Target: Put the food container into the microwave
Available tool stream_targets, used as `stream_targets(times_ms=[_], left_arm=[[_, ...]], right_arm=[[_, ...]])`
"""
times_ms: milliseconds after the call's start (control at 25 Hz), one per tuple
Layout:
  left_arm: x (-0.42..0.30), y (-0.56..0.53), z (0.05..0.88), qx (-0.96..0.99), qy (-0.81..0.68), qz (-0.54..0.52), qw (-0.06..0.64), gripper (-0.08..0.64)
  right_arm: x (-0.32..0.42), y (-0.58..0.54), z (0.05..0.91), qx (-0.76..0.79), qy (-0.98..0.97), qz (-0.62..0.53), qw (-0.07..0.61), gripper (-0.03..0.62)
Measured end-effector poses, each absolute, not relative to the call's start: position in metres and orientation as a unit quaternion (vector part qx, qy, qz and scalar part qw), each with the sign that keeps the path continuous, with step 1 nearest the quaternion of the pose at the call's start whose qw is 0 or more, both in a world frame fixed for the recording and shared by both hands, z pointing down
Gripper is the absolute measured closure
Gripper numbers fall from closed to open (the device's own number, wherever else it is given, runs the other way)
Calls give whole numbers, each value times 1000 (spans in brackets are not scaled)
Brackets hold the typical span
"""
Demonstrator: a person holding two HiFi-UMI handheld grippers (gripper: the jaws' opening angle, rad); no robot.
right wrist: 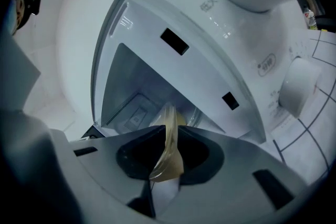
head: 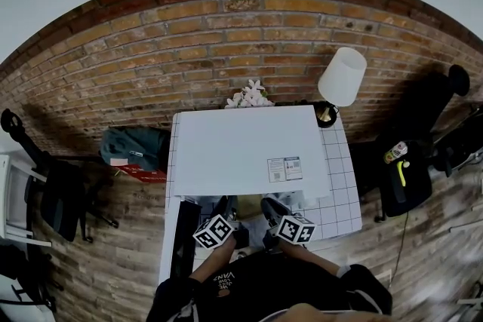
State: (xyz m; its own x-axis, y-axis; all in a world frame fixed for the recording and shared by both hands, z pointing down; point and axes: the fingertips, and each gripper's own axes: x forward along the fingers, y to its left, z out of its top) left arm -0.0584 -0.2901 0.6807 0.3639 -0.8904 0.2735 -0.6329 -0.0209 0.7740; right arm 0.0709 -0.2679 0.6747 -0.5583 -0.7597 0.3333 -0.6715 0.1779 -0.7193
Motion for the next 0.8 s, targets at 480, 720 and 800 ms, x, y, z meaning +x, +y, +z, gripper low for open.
stream_targets(times_ms=[480, 720, 800], left_arm=[[-56, -305, 672, 707, -532, -172, 432, 336], [-59, -307, 666, 711, -531, -177, 426, 310], [-61, -305, 666, 710, -533, -176, 426, 310]], right_arm=[[71, -284, 670, -468, 764, -439, 65, 453], [71, -282, 663, -463, 767, -438, 72, 442], [71, -281, 662, -462, 768, -437, 73, 440]])
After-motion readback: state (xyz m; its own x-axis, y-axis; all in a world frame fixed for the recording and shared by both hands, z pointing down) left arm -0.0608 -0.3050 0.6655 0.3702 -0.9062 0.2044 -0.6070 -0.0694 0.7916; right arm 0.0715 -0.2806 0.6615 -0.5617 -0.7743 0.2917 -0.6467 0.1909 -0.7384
